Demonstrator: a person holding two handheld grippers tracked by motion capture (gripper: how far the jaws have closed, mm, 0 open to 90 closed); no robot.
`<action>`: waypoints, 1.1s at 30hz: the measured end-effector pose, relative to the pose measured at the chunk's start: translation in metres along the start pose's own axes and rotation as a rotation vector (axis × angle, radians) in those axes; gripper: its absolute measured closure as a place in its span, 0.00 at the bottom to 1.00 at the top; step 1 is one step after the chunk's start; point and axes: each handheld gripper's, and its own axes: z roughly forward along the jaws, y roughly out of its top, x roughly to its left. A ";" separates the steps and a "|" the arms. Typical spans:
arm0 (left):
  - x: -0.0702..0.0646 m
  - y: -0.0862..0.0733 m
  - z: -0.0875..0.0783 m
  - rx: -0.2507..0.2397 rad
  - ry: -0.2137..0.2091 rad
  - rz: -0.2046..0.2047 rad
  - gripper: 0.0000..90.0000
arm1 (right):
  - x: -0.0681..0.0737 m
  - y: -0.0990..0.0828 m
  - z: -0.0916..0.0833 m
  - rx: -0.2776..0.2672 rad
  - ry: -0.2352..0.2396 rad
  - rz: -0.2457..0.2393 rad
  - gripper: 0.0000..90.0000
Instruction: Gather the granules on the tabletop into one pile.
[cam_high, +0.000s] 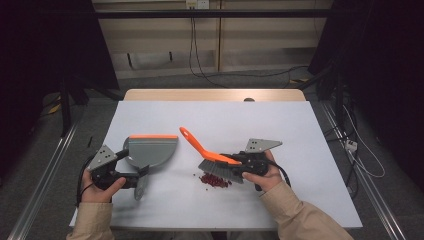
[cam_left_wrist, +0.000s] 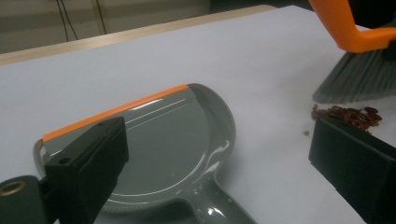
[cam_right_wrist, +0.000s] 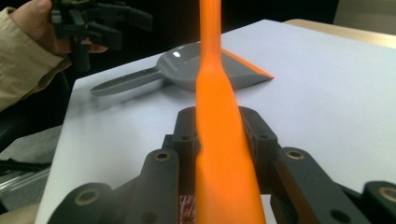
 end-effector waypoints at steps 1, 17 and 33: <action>0.000 0.000 0.000 -0.001 -0.002 0.001 0.05 | -0.001 0.000 0.001 0.002 -0.006 0.001 0.79; -0.006 -0.013 -0.002 0.078 0.016 0.006 0.06 | -0.011 -0.001 -0.002 0.003 -0.091 -0.025 0.79; -0.012 -0.027 0.008 0.172 0.061 -0.008 0.09 | -0.012 -0.009 -0.027 -0.019 -0.135 -0.013 0.79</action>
